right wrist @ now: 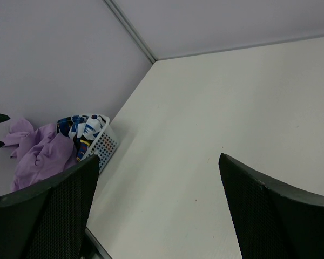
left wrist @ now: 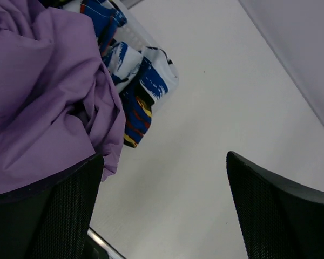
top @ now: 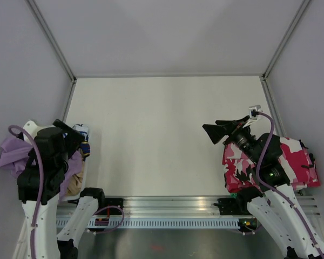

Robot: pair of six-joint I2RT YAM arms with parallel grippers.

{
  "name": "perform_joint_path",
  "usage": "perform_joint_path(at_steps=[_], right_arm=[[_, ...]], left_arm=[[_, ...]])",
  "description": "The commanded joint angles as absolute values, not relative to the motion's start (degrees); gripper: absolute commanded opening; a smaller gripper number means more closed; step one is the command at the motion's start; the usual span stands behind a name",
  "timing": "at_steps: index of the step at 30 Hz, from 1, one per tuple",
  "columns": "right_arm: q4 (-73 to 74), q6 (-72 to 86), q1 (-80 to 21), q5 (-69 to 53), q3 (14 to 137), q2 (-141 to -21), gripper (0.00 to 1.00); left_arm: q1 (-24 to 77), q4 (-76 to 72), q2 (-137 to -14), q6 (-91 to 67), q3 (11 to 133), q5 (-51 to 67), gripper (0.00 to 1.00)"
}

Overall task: Fold and stack the trousers
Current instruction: Grab the trousers from the pile

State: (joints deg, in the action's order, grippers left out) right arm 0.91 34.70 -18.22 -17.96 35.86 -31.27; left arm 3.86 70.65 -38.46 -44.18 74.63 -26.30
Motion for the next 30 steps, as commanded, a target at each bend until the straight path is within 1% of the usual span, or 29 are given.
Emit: perform_joint_path(at_steps=[1,4,8,11,16,22,26,30], right_arm=[[-0.18,34.63,-18.46,-17.05,35.60,-31.55,0.98],[-0.87,35.24,-18.37,-16.70,33.75,-30.77,0.98],[-2.20,35.51,-18.46,-16.08,32.87,-30.94,0.98],[-0.80,34.72,-18.46,-16.70,34.19,-31.64,0.98],[-0.26,34.80,-18.37,-16.09,33.67,-30.15,0.98],[0.09,34.98,-18.46,-15.38,34.01,-28.39,0.98],[2.72,34.98,-18.46,-15.47,34.63,-28.65,0.98],[2.11,36.38,-18.37,-15.47,33.93,-27.86,0.98]], left_arm=[[3.60,86.29,-39.02,-56.59,79.89,-40.77,1.00],[3.60,88.07,-37.80,-58.53,77.09,-44.72,1.00],[3.60,88.07,-37.27,-63.44,71.56,-46.05,1.00],[3.60,86.05,-38.49,-65.48,65.32,-46.06,1.00],[3.60,84.99,-41.30,-70.91,58.90,-47.72,1.00],[3.60,81.57,-40.87,-71.98,54.68,-47.11,1.00],[3.60,81.13,-41.22,-72.42,54.67,-46.15,1.00],[3.60,79.98,-41.31,-73.12,53.53,-45.53,1.00]])
